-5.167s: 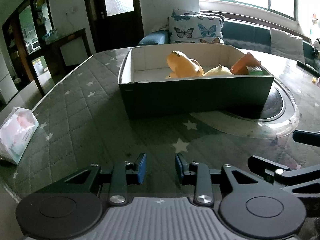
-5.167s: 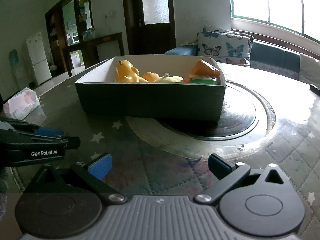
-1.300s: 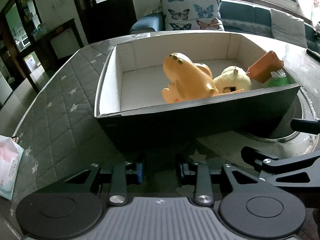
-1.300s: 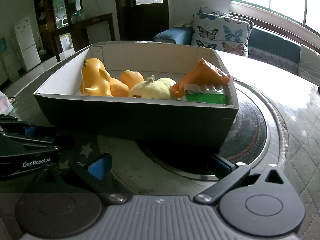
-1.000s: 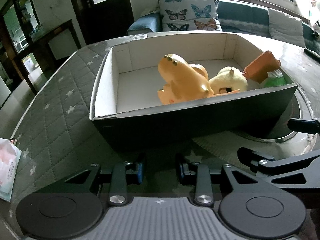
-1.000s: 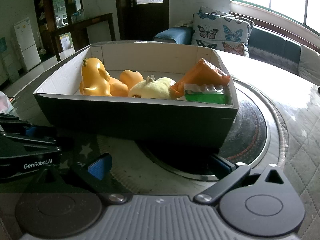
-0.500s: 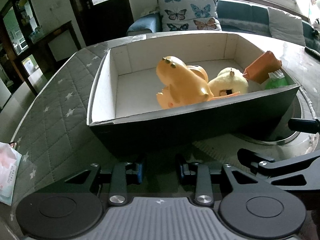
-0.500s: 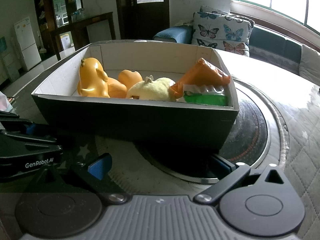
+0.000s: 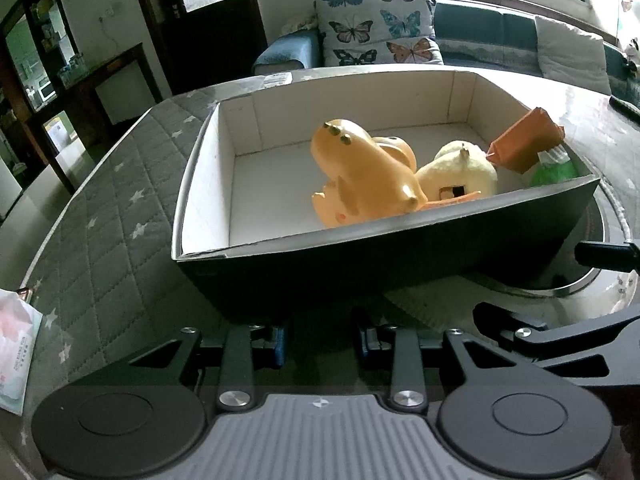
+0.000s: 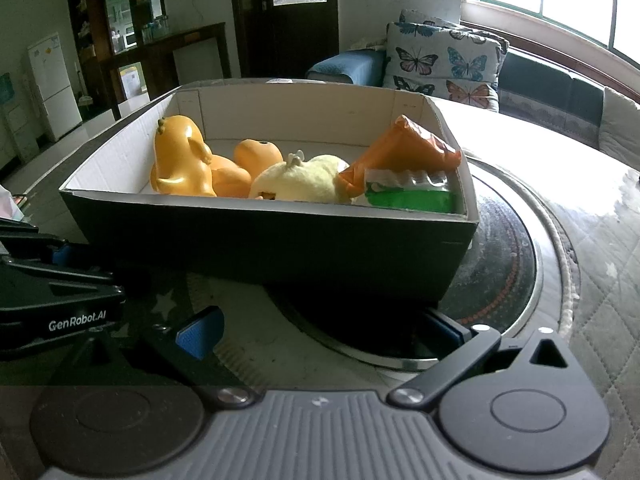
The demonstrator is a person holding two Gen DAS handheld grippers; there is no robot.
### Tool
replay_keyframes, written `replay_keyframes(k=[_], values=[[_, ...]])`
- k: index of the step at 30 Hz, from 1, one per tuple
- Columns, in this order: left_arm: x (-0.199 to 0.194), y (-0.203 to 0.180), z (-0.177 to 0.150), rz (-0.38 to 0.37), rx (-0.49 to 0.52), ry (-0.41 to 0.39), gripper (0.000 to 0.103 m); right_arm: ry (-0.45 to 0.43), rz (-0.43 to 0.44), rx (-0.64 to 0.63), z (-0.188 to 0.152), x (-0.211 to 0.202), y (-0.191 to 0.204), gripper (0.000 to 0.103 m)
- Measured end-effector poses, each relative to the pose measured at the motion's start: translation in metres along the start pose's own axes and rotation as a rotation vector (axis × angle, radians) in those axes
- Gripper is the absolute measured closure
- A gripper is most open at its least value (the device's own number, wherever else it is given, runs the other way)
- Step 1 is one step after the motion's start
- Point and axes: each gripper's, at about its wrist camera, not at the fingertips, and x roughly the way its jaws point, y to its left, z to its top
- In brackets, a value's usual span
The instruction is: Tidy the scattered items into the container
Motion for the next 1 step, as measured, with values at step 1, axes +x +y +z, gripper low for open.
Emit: replay_keyframes(k=[1], values=[[-0.0002, 0.0005, 0.0001, 0.000, -0.002, -0.004, 0.069, -0.001, 0.000, 0.000, -0.0001, 0.0000, 0.0002, 0.000]])
